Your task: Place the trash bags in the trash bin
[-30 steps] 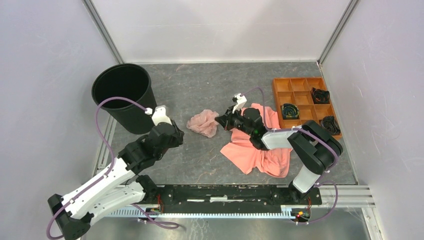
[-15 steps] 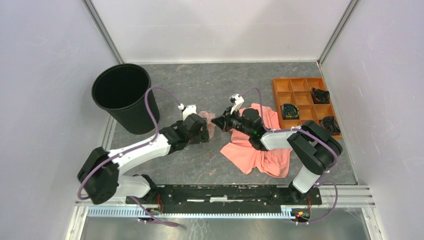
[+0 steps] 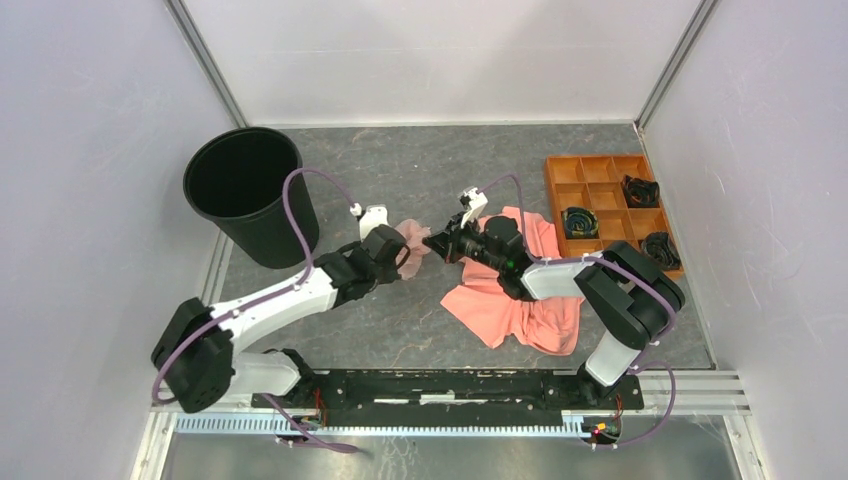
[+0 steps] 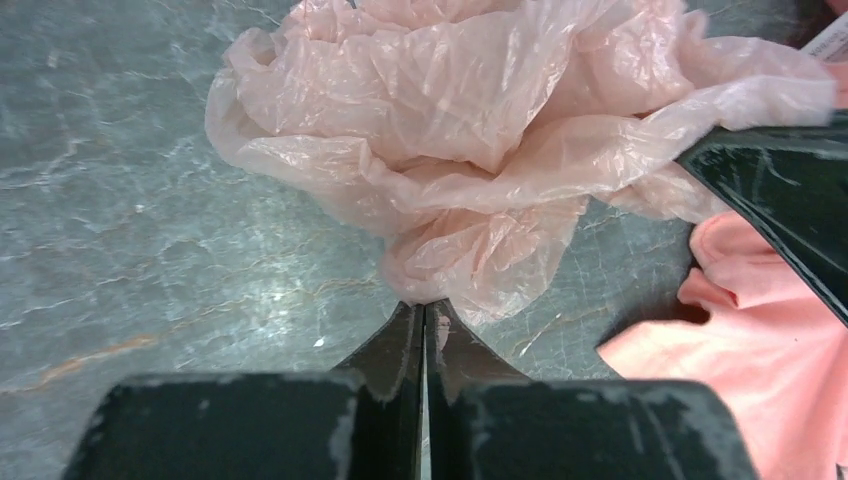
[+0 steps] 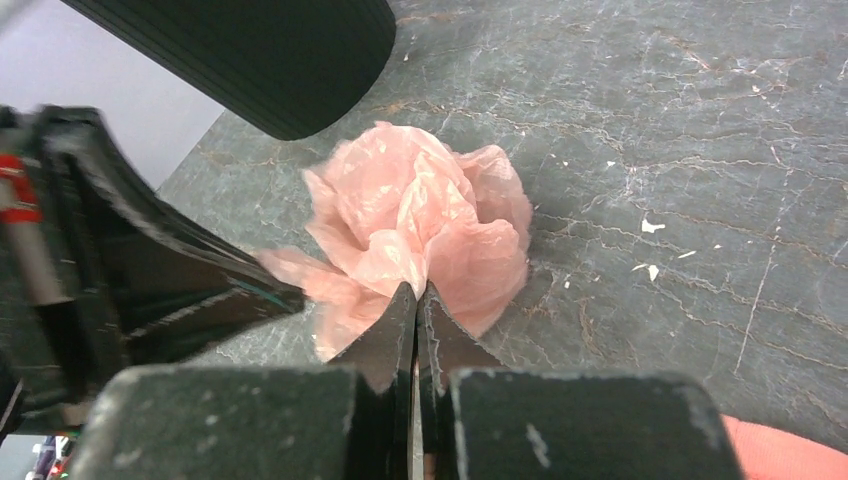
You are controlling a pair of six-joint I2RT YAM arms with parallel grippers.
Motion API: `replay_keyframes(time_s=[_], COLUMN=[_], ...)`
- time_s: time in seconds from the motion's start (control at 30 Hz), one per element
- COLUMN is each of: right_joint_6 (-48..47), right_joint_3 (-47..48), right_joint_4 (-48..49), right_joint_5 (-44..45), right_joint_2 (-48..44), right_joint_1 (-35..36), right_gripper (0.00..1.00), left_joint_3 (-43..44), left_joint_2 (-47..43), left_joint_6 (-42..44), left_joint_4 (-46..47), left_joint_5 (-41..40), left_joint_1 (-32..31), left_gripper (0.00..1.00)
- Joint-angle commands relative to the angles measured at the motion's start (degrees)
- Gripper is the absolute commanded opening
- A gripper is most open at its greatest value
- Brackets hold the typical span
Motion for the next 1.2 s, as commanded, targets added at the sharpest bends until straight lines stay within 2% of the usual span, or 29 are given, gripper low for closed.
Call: replay_keyframes(time_s=[0.0, 0.2, 0.37, 0.43, 0.57, 0.73, 0.87, 1.1, 1.17], right_joint_6=[-3.97, -10.27, -13.08, -13.90, -15.79, -19.33, -20.23, -26.31, -28.46], right_joint_3=[3.11, 5.56, 7.35, 8.15, 8.84, 7.96, 5.50, 0.59, -1.79], right_joint_4=[-2.55, -10.32, -12.22, -12.29, -14.06, -16.50, -14.30, -12.92, -10.44], right_joint_5=[0.68, 3.60, 0.62, -1.90, -2.92, -2.12, -2.32, 1.53, -0.12], right_joint_2=[-0.34, -1.48, -0.68, -0.14, -0.39, -3.97, -6.75, -13.79, -16.90], right_joint_1=[-0.12, -0.24, -0.20, -0.22, -0.07, -0.07, -0.07, 0.68, 0.84], right_gripper=[0.00, 0.01, 0.06, 0.11, 0.21, 0.40, 0.56, 0.71, 0.74], left_joint_3=[0.33, 0.27, 3.03, 3.86, 5.01, 5.57, 6.32, 10.42, 11.38], left_joint_2=[-7.73, -21.10, -28.66, -30.16, -31.54, -32.55, -31.62, -25.01, -23.52], left_joint_6=[3.94, 4.11, 4.99, 4.95, 3.99, 1.52, -3.82, -4.72, -4.65], left_joint_4=[-5.78, -16.86, -16.96, -15.69, -15.60, -18.10, -19.99, -18.45, -18.26], left_joint_5=[-3.55, -6.68, -1.05, 1.78, 4.14, 4.21, 1.82, 1.97, 1.62], left_joint_1=[0.41, 0.67, 0.67, 0.67, 0.67, 0.67, 0.67, 0.67, 0.68], left_gripper=[0.02, 0.02, 0.02, 0.02, 0.02, 0.02, 0.02, 0.02, 0.02])
